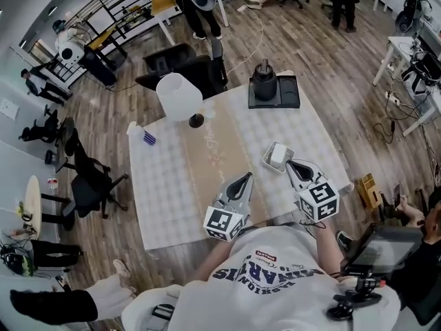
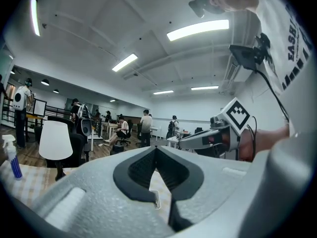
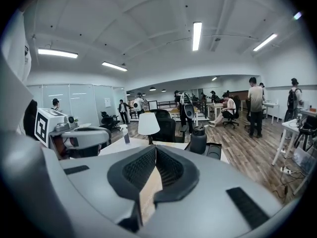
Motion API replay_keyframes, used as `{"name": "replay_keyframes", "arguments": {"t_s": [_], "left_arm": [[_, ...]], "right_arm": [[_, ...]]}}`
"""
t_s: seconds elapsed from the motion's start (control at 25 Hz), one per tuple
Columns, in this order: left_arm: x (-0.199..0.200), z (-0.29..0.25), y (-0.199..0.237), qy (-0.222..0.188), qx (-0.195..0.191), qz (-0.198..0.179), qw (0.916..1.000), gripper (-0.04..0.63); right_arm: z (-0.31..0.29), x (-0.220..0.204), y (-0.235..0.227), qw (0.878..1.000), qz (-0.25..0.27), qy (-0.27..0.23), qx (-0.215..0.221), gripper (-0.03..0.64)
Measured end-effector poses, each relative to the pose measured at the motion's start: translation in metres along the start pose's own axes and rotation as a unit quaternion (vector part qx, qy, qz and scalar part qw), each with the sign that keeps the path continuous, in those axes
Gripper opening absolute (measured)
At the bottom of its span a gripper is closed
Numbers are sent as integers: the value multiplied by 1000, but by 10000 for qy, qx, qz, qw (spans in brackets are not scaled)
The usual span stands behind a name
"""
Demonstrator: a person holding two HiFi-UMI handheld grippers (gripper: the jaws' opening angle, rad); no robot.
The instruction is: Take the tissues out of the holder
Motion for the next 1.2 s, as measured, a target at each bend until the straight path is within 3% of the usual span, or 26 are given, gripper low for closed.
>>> {"name": "replay_keyframes", "arguments": {"t_s": [0.36, 0.56, 0.68, 0.8, 0.96, 1.2], "left_arm": [[1, 10, -2, -25, 141, 35, 9999, 5], [-1, 26, 0, 10, 288, 80, 9996, 5], [-4, 24, 1, 42, 385, 105, 9992, 5], [-6, 29, 2, 80, 462, 113, 9988, 5], [-8, 37, 4, 120, 605, 135, 9980, 5], [-9, 47, 5, 176, 832, 168, 9962, 5]], "right_arm": [[-31, -24, -30, 9964, 264, 779, -214, 17], [-65, -42, -46, 9900, 322, 1306, -427, 212], [-94, -54, -71, 9898, 80, 1353, -430, 367], [-122, -71, -89, 9861, -376, 1505, -597, 444], [-164, -104, -109, 9716, -927, 2006, -840, 495], [-212, -150, -142, 9417, -1473, 2682, -1398, 508]]}}
Point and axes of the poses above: the fingertips, and each gripper's own axes: z backward along the fingers, y to its left, x out of its top, the point moved 8 cm from there along z, backward along the fingers, and after that the axes turned 13 degrees about -z, right-handed, at the moved point
